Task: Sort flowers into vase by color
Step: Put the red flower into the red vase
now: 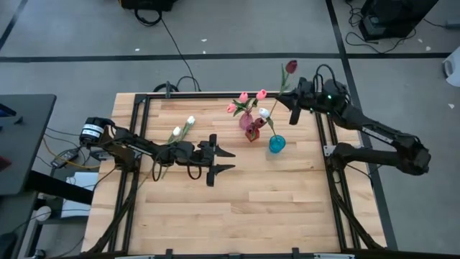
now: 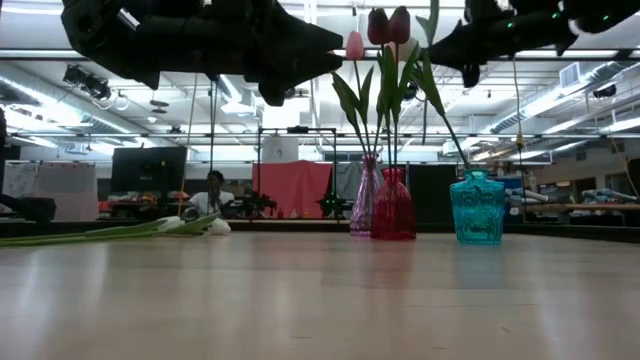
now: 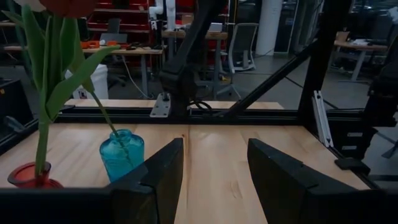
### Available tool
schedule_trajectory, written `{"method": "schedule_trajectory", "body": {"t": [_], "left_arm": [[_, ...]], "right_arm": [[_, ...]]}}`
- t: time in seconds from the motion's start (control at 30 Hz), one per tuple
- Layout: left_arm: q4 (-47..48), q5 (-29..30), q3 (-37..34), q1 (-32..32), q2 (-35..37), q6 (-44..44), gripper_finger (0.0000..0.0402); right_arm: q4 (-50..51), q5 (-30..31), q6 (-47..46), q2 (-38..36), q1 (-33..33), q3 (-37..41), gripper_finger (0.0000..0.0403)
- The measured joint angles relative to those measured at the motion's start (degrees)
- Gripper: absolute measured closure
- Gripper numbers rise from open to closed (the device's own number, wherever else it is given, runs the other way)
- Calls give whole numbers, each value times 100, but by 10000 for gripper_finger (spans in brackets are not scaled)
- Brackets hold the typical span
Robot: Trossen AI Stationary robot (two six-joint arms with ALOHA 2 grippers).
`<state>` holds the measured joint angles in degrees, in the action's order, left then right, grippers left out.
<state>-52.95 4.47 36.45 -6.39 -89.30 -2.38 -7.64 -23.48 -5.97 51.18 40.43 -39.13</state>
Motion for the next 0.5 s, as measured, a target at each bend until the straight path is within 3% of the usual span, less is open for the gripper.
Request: {"method": "schedule_trajectory", "body": {"t": [0.27, 0.5], "left_arm": [[98, 13, 0, 0, 0, -164, 216], [644, 52, 0, 0, 0, -460, 216]], "right_arm": [[-1293, -1383, -349, 1196, 298, 0, 385], [-1605, -1730, -209, 1774, 336, 1, 386]]}}
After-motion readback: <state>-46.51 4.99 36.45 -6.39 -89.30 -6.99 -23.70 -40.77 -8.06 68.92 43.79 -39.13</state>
